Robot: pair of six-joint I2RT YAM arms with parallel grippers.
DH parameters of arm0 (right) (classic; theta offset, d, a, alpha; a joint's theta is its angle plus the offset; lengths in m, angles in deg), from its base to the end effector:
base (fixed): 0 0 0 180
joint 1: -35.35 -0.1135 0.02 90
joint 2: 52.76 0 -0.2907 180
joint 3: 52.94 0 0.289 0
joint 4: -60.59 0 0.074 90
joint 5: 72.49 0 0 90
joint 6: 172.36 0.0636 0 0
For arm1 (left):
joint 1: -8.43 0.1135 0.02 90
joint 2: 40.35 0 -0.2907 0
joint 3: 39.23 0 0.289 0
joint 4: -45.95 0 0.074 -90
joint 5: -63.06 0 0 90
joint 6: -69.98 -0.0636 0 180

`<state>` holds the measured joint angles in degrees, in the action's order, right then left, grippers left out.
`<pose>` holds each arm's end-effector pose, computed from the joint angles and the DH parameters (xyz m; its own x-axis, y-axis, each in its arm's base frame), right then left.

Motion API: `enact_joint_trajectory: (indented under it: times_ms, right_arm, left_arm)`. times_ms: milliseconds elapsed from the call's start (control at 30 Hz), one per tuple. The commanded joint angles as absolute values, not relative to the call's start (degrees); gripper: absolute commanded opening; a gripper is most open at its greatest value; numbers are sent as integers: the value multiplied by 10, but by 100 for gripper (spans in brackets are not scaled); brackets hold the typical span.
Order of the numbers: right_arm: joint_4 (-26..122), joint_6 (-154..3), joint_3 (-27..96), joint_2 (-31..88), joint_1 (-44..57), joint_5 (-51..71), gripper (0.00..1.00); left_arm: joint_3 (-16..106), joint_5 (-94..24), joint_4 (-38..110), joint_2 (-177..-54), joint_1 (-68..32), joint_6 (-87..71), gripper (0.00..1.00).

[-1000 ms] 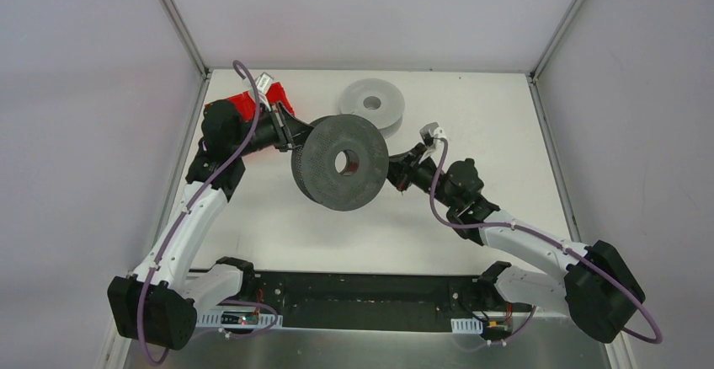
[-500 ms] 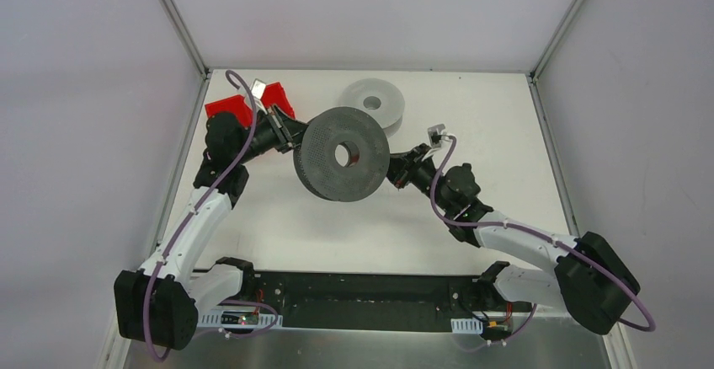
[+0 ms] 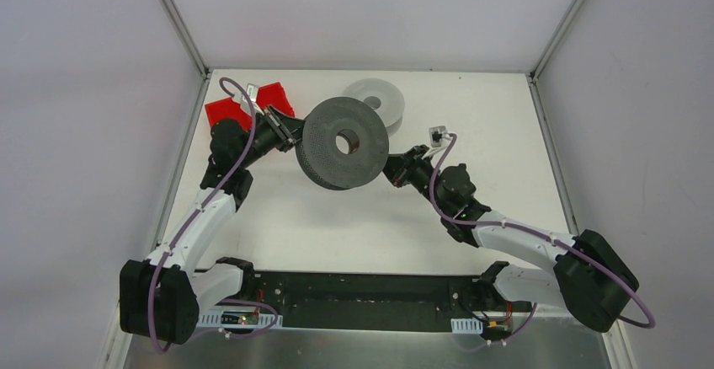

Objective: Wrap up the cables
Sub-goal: Wrap the cable around the cable reel.

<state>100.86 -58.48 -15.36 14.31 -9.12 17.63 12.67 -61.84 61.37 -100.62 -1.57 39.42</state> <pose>0.2095 0.2055 0.2647 -0.1609 0.4093 -0.8981 -0.6933 0.6008 0.3980 0.2763 -0.0857 0.3394 -0.5427 -0.6214 -0.5651 0.4608 0.3422 -0.8189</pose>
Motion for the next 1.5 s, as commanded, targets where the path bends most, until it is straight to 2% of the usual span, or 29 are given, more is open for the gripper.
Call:
enact_joint_trajectory:
  times_ms: [0,333,567,800,1000,1200,1333,1467]
  right_arm:
    - [962,-540,-103,121,-99,203,12]
    - [898,-554,-97,116,-104,230,14]
    - [857,-590,-103,72,-104,245,19]
    - [804,-619,-124,-2,-104,255,25]
    - [704,-740,-129,-97,-103,306,28]
    - [617,-819,-90,-163,-103,340,30]
    - [609,-909,-53,-174,-103,256,32]
    - [535,-982,53,-117,-104,125,38]
  left_arm:
    - [119,-591,721,-1016,-9,463,0]
    - [128,-608,744,-1031,-9,454,0]
    - [146,-694,819,-1065,-8,457,0]
    - [172,-762,803,-1067,-8,417,0]
    - [243,-861,643,-1066,-7,282,0]
    - [325,-917,393,-1059,-8,95,0]
    - [373,-925,223,-1065,-8,-22,0]
    - [379,-909,189,-1065,-13,-43,0]
